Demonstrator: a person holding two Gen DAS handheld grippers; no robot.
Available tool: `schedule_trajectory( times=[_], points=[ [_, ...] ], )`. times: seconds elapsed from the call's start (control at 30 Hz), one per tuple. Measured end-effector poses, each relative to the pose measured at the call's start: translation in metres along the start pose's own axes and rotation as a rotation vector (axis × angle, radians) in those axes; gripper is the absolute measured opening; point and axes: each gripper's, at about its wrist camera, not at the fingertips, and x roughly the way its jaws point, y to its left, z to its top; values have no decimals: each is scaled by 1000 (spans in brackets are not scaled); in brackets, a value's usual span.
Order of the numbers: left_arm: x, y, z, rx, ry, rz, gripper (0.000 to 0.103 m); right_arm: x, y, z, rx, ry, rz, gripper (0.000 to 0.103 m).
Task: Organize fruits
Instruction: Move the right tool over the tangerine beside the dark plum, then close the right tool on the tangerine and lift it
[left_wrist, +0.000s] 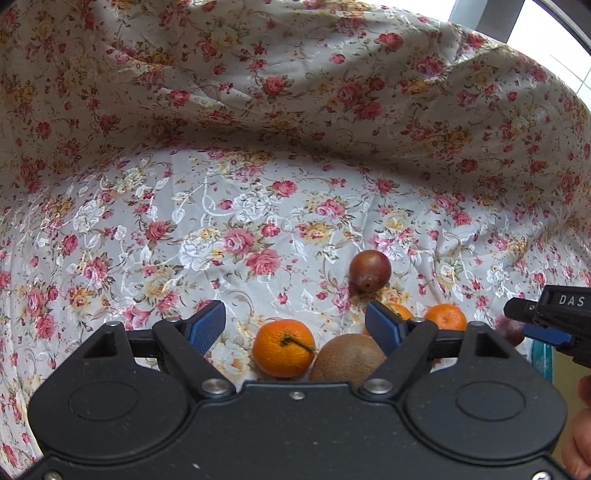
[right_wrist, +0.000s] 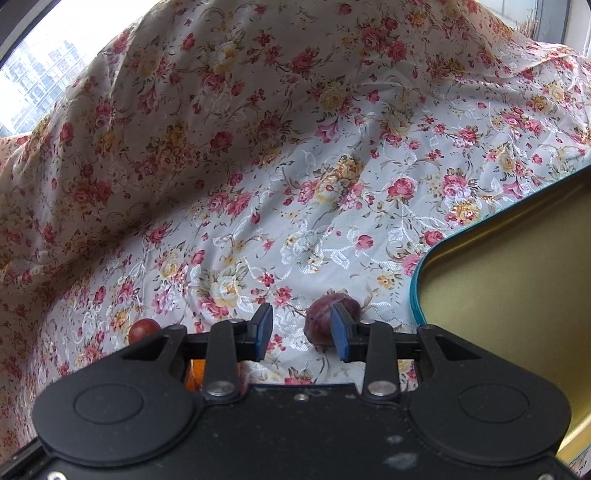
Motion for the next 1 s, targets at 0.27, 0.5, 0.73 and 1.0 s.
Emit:
schedule_trajectory(
  times=[0.27,0.5,0.73,1.0],
  points=[
    [20,27,0,-92,114,-10,81,2,46,-18,-166,26,72,37],
    [27,30,-2,-80,142,-7,81,20,64,-28,-206,86,52,38],
    [26,34,-1,-83,146,-19,81,30,70,-35,-189,96,39,37],
    [9,20,0,-14,76,-15,81,15,60,-32,-179,20,-18,33]
  ],
)
